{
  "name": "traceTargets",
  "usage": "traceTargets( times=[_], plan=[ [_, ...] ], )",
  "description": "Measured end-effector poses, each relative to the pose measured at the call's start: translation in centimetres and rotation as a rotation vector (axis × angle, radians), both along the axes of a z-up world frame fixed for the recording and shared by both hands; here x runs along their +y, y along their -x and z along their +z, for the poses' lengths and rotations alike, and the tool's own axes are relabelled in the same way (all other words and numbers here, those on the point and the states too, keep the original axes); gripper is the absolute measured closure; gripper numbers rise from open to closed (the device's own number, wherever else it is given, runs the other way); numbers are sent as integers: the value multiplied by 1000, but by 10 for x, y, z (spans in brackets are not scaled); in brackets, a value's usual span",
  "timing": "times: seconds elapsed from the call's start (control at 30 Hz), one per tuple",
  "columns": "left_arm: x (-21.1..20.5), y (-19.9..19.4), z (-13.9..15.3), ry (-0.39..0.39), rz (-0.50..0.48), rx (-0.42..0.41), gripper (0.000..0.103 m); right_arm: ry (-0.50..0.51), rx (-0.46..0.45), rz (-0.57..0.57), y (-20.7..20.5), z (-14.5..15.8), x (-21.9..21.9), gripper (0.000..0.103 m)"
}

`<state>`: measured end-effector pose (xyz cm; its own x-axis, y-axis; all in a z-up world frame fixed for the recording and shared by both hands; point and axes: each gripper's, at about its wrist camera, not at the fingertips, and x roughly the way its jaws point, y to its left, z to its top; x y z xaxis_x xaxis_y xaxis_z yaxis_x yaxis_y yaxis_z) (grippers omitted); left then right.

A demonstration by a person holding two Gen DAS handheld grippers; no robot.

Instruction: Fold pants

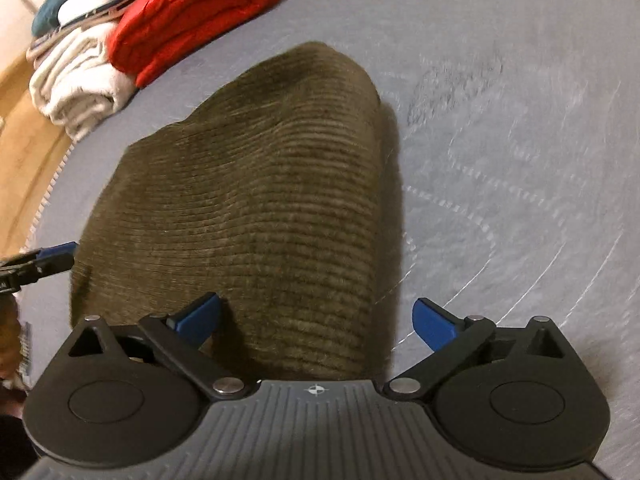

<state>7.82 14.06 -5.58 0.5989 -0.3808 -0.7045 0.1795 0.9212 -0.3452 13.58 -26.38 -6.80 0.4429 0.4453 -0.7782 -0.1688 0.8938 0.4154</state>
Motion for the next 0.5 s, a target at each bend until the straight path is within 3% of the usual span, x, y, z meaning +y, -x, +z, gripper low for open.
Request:
traceTargets(
  times=[0.13,0.2,0.23,0.27,0.3,0.37,0.5],
  plan=[
    [-13,-10,-23,-10,-7,84,18,-16,19,56,2,-7,10,4],
    [-24,-10,-33,-39,-40,99,18,-1,-8,74,5,-4,17,11],
    [-29,-11,-34,-44,-46,91,24,5,-21,79,7,-2,19,20],
    [-31,-11,-33,-32,-54,86,43,19,-40,81,9,2,22,31],
    [-33,-11,-30,-1,-66,90,46,33,-57,80,11,5,23,36],
    [-35,-10,-22,-3,-63,79,61,43,-84,84,12,12,23,57],
    [-40,-2,-12,42,-90,97,65,32,-156,99,11,42,12,63]
  ],
)
